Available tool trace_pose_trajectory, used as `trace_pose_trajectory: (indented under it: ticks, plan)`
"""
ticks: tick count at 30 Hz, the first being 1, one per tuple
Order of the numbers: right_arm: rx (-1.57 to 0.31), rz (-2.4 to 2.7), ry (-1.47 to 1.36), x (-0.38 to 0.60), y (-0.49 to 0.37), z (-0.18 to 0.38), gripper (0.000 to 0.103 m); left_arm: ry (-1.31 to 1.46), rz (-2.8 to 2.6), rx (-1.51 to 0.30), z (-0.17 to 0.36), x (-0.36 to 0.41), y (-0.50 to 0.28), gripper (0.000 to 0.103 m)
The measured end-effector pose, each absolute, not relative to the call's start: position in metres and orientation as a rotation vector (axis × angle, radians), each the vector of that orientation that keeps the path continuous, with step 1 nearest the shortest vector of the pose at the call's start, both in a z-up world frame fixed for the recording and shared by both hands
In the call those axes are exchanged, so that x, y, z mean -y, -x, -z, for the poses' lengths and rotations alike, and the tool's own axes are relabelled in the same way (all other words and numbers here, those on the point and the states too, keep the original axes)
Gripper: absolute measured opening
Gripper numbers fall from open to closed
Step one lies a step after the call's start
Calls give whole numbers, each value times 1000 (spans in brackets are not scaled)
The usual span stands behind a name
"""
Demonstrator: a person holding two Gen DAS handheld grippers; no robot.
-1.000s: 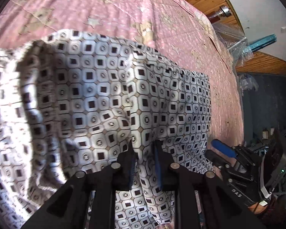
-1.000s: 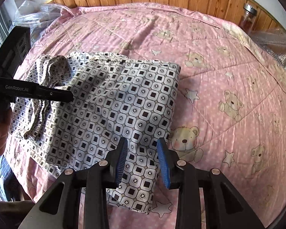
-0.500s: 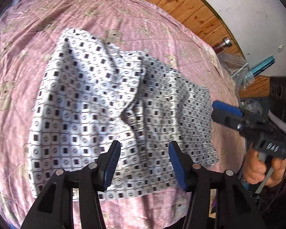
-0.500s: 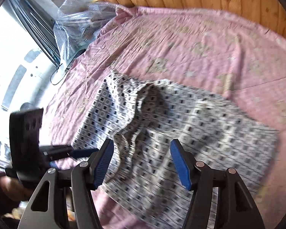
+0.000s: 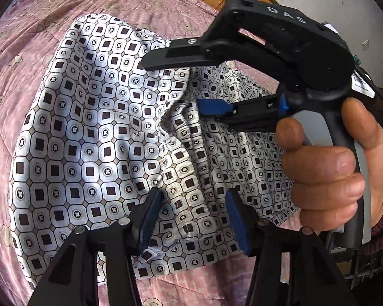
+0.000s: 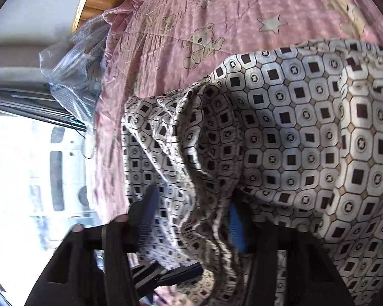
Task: Fold clothes
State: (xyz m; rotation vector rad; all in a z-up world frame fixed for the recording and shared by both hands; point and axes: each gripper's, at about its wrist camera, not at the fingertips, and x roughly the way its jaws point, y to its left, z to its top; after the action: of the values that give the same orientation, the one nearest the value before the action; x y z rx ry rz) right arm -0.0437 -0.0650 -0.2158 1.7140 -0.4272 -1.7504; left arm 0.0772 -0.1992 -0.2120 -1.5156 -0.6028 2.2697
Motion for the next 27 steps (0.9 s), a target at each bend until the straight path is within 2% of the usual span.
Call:
trace_pose_trajectory:
  ticks: [1,4,7,9,11,15,17,20,23,24,25,27]
  plan:
    - [347,1813,-1727,64,41,211,9,1508,-2243,609,212,199,-77,52]
    - [188,1958,-1743,54,31,192,8,1472,-2162,610,206,196,-76,51]
    - [70,1995,-1778,53,22,198,8,1443,-2089,609,203,191,-74,51]
    - [43,2017,-1787,53,20,198,9,1491,-2083,595,210,195,-70,51]
    - [14,2102,-1743,50,17,173,24,1507,-2059,628,206,206,-66,51]
    - [-51,2322,-1517,44,5,115,30,1333,-2100,728,154,263,-50,51]
    - [-86,2291,-1472,59,4,114,30,1286,-2195,756,144,295,-24,51]
    - [-144,2208,-1464,83,-3,137,26,1304,-2259,790,166,323,28,51]
    - [-301,2161,-1589,84,-14,186,24,1473,-2239,681,211,301,84,51]
    - [-292,2188,-1569,76,-19,193,24,1543,-2227,670,229,299,94,50]
    - [-285,2210,-1541,70,-25,190,28,1498,-2229,698,232,301,99,49]
    - [-249,2247,-1531,60,-34,173,31,1510,-2199,782,230,304,101,49]
